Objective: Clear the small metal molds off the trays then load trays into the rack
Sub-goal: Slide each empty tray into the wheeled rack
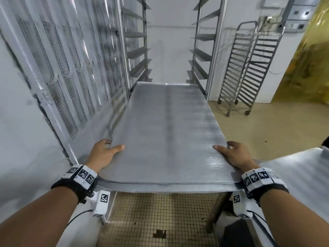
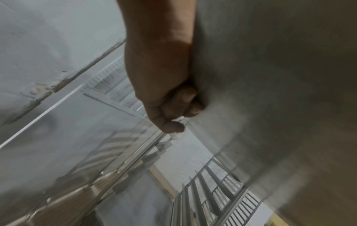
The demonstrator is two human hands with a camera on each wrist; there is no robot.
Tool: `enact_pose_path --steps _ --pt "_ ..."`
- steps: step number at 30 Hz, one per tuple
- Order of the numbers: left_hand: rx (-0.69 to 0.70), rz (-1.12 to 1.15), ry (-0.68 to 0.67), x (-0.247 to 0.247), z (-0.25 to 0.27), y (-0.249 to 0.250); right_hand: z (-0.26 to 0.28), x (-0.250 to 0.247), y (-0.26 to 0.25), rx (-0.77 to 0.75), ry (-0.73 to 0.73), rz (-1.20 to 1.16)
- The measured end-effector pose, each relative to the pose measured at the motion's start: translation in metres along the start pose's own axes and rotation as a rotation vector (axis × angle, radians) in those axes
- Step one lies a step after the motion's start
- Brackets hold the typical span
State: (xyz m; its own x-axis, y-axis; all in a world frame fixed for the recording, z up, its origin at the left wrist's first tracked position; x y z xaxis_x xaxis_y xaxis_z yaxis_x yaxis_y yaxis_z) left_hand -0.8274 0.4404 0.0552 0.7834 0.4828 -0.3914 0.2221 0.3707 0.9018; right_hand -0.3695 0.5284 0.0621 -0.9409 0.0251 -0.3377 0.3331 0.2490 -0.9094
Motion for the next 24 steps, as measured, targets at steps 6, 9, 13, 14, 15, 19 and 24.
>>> enact_pose_path --steps 6,9,13,14,15,19,24 --pt "-0.026 -0.009 0.005 0.008 -0.067 0.001 -0.034 0.029 0.033 0.082 -0.025 -0.066" --pt "-0.025 -0.024 0.009 0.016 -0.084 0.001 -0.045 0.04 0.04 0.09 0.009 0.004" --pt "-0.033 -0.028 -0.003 0.025 -0.114 0.005 -0.072 0.05 0.05 0.151 0.05 -0.089" --pt "-0.039 -0.023 -0.007 0.028 -0.123 0.006 -0.08 0.051 0.052 0.16 0.047 -0.097" --pt "-0.046 -0.018 -0.007 0.03 -0.132 0.008 -0.088 0.053 0.054 0.164 0.045 -0.104" --pt "-0.044 -0.015 -0.003 0.043 -0.164 0.022 -0.125 0.057 0.06 0.156 0.024 -0.124" --pt "-0.044 -0.05 0.041 0.062 -0.2 0.04 -0.173 0.06 0.069 0.085 0.004 -0.058"
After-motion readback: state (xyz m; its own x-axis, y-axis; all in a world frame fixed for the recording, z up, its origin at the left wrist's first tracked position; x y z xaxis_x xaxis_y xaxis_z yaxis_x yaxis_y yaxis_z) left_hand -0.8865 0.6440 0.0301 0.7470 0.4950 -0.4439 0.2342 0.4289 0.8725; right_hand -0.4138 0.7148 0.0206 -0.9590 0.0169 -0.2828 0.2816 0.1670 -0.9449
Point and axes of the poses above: each hand's wrist, its own z-axis away from the middle knuckle, its own x-axis out of the palm, y = z × x, the point moved 2 cm from there along -z, towards the middle knuckle, and after that the axes turned 15 degrees about -x, right-handed, at the moved point
